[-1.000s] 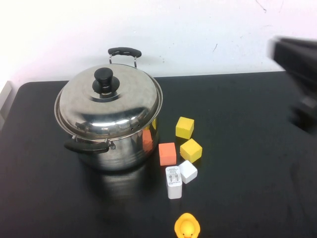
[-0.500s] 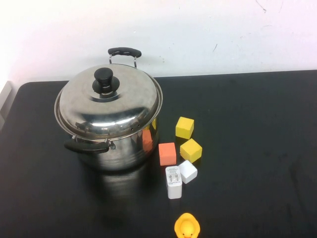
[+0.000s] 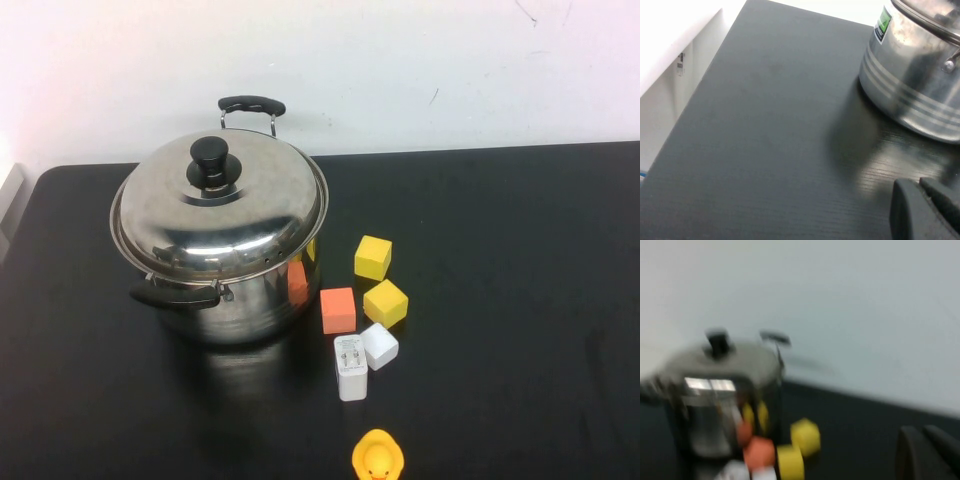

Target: Cover the pot

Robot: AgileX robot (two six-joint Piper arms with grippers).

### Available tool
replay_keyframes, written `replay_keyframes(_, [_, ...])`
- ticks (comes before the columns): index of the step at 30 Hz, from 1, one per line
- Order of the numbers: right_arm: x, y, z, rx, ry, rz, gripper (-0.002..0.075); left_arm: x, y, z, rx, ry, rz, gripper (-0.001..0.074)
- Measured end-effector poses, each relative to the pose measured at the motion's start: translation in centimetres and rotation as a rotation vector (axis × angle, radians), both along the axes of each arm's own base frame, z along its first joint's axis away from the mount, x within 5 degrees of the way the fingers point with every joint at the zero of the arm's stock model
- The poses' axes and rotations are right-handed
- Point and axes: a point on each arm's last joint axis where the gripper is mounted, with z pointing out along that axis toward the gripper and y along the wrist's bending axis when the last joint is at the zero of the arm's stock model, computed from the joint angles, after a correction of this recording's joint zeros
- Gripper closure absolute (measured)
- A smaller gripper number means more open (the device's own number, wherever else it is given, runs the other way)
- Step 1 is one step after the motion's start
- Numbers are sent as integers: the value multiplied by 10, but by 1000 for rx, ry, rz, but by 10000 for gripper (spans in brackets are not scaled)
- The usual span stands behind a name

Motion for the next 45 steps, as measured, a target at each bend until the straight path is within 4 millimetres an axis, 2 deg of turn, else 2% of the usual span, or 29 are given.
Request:
replay_keyframes(5, [-9,-5,-28,-89,271,-3,726,0,0,0,0,0,0,737])
replay_keyframes(8, [-25,0,-42,-73,386,134,726,0,0,0,-4,0,1,737])
replay_keyframes(10, [-32,2,-50,-57,366,193,726,0,0,0,-4,0,1,737])
replay_keyframes(13, [-30,-2,-65,-32,256,153,726,0,0,0,-4,0,1,737])
replay_keyframes(16, [-24,-11,-80,18,160,18,726,0,0,0,-2,0,1,737])
replay_keyframes(22, [-20,-34,-100,78,99,-293,726,0,0,0,-2,0,1,737])
replay_keyframes(28, [-31,-46,-100,85,3,-469,726,0,0,0,-2,0,1,737])
replay_keyframes(34, [-33,-54,-113,100,148,-602,726,0,0,0,-2,0,1,736])
replay_keyframes(45, [-35,-53,-121,111,247,-579,726,0,0,0,-2,0,1,736])
